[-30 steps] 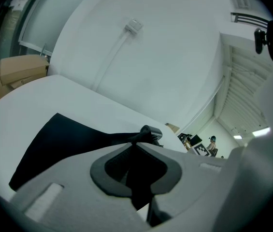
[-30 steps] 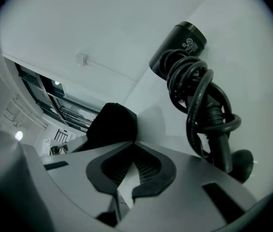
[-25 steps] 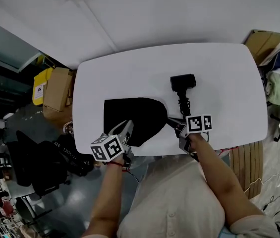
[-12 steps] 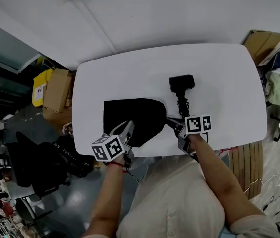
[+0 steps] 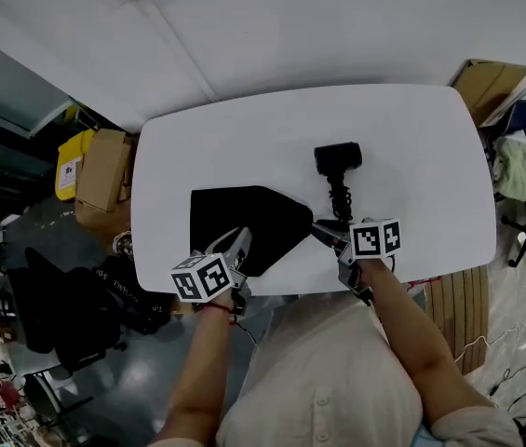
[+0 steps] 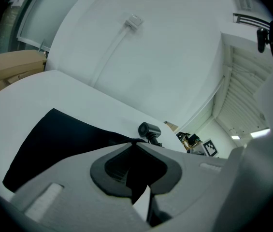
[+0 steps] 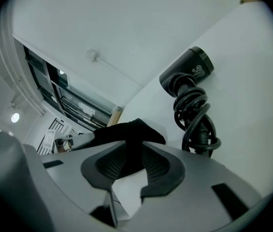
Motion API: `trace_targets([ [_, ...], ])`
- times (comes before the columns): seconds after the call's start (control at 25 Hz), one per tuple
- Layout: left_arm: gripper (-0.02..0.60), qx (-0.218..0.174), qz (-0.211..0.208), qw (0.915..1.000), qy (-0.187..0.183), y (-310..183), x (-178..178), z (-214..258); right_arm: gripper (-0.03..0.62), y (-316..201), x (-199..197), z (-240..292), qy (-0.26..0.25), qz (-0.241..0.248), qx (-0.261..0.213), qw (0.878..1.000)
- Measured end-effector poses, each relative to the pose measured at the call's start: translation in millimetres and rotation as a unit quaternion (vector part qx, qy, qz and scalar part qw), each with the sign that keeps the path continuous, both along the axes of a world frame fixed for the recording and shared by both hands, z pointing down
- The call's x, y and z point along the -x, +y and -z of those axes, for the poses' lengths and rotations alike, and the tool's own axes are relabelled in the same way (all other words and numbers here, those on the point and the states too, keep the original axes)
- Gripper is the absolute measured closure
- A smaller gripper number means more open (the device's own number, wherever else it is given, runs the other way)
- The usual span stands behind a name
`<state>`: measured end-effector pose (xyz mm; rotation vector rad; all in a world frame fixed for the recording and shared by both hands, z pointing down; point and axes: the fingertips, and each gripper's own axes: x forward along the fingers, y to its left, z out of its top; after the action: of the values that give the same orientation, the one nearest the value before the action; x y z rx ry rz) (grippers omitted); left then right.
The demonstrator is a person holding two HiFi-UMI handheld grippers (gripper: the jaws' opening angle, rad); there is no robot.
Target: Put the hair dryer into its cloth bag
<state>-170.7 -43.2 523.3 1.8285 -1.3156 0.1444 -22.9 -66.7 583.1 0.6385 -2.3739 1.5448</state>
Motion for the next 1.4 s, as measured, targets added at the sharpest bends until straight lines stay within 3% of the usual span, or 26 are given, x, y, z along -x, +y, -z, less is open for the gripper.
trace_targets([
  [0.28, 0.551, 0.0, -0.006, 1.0, 0.003, -2, -4, -1, 0.461, -2, -9, 32, 0.037, 0.017, -0.082, 0.996],
  [0.6, 0.551, 0.002, -0.013, 0.9999, 0.007, -3, -10, -3, 0.45, -13, -24, 77, 0.089, 0.008, -0.195, 0.977],
  [1.0, 0.551, 0.001, -0.019, 0.9998, 0.01, -3, -16, -3, 0.41, -14, -41, 115, 0.096, -0.019, -0.24, 0.966],
  [1.4, 0.551, 0.003, -0.022, 0.9997, 0.011, -3, -20, -5, 0.355, -22, -57, 106, 0.145, -0.038, -0.251, 0.956],
])
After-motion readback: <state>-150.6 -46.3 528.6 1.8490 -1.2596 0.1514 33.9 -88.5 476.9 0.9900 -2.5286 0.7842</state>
